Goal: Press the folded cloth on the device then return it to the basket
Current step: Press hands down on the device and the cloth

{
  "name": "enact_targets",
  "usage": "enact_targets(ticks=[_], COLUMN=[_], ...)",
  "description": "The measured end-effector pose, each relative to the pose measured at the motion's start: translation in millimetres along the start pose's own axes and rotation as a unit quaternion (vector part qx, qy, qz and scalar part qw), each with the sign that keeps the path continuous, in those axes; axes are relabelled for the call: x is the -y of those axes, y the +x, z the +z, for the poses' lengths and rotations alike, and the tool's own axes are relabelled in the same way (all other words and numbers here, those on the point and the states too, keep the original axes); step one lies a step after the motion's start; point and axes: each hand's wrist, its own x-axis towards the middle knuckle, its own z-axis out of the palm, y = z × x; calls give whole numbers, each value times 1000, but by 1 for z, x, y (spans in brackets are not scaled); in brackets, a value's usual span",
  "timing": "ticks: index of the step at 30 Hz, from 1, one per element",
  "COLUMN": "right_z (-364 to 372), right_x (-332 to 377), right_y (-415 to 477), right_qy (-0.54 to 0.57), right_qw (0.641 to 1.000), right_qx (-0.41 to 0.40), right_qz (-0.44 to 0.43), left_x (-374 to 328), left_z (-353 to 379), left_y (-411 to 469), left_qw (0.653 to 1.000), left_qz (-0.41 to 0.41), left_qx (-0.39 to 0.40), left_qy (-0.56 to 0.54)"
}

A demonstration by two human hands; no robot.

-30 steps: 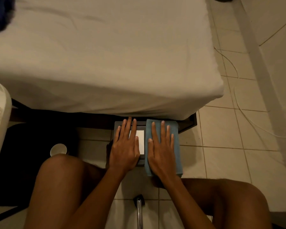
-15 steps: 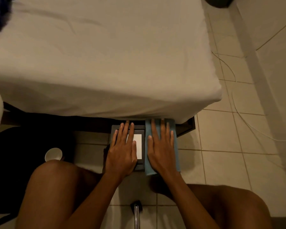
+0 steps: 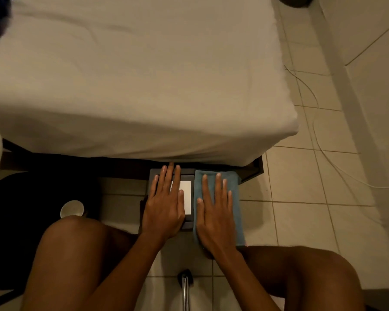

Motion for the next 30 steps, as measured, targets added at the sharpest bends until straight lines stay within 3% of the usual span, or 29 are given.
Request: enact_targets(ticks=[5, 10, 26, 30], right_z=[-8, -1, -10, 3], right_x=[-14, -4, -12, -3], right_y=[42, 2, 33, -9], right_qy=[-14, -5, -17, -15], right_qw=[1000, 1000, 1000, 999], right_qx=[8, 3, -4, -17], right_qz=[-14, 10, 6, 40], left_x=[0, 0, 0, 1], left_z=[-1, -2, 2, 1], left_y=[2, 0, 1, 2], left_qw=[1000, 1000, 1000, 1000], left_qz=[-2, -2, 3, 1], left_qx=[-3, -2, -6, 1], left_qy=[0, 9, 1, -1])
